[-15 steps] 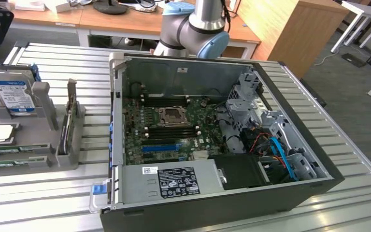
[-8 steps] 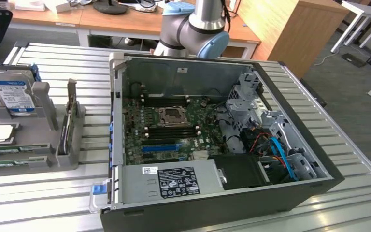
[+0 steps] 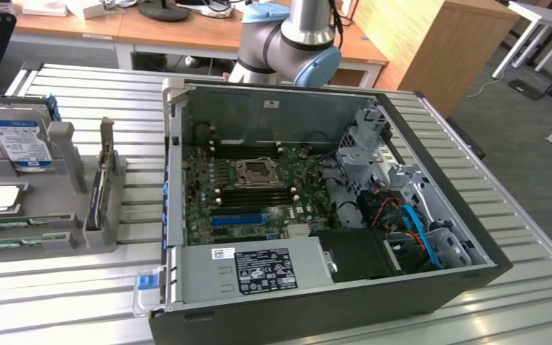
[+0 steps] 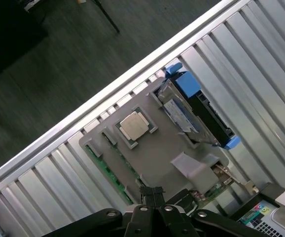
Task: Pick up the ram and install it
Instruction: 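Pick up the ram and move it above insertion slot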
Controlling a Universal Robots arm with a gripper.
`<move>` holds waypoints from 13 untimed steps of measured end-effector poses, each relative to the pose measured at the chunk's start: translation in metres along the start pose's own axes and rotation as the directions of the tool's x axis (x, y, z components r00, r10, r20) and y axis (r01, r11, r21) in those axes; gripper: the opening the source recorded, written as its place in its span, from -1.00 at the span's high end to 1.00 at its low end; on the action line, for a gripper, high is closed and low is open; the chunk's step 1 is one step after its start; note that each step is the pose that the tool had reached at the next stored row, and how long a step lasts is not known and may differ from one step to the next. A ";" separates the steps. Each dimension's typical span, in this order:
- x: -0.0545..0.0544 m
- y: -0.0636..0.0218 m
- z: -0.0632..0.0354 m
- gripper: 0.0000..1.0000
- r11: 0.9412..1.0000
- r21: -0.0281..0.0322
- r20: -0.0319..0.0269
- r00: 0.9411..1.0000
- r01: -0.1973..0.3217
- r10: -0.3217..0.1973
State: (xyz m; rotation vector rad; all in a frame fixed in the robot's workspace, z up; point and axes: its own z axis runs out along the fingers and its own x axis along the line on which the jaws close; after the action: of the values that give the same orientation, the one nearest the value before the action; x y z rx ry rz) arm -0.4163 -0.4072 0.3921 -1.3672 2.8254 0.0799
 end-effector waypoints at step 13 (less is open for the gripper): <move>0.000 0.0000 0.0000 0.79 0.993 -0.003 -0.005 0.993 0.116 -0.116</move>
State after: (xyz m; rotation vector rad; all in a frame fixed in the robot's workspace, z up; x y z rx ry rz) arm -0.4164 -0.4072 0.3922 -1.5304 2.7440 0.0801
